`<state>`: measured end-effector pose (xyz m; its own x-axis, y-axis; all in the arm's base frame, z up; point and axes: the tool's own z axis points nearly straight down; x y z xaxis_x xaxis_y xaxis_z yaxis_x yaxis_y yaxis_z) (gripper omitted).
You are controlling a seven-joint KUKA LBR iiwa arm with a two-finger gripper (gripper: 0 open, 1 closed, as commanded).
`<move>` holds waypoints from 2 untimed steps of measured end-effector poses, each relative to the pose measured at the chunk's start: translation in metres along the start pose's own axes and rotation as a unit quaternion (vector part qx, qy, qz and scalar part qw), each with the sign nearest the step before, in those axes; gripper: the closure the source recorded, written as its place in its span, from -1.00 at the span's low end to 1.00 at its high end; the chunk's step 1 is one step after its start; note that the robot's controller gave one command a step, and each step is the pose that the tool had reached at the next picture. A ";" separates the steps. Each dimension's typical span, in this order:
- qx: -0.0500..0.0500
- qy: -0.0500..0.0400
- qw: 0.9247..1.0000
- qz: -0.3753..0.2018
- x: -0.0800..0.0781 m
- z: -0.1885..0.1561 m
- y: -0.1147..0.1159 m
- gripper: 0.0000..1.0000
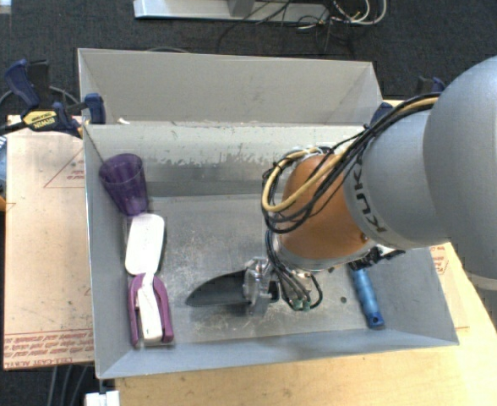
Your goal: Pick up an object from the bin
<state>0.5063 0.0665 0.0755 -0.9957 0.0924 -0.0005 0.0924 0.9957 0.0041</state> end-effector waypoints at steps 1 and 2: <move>0.000 0.000 1.000 0.000 0.000 0.000 0.000 1.00; 0.000 0.000 1.000 0.000 0.000 0.000 0.000 1.00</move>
Offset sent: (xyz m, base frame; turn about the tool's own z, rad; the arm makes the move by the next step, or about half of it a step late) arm 0.0000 0.0000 0.0000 0.0000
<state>0.5063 0.0664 0.0755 -0.9957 0.0928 -0.0004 0.0928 0.9957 0.0043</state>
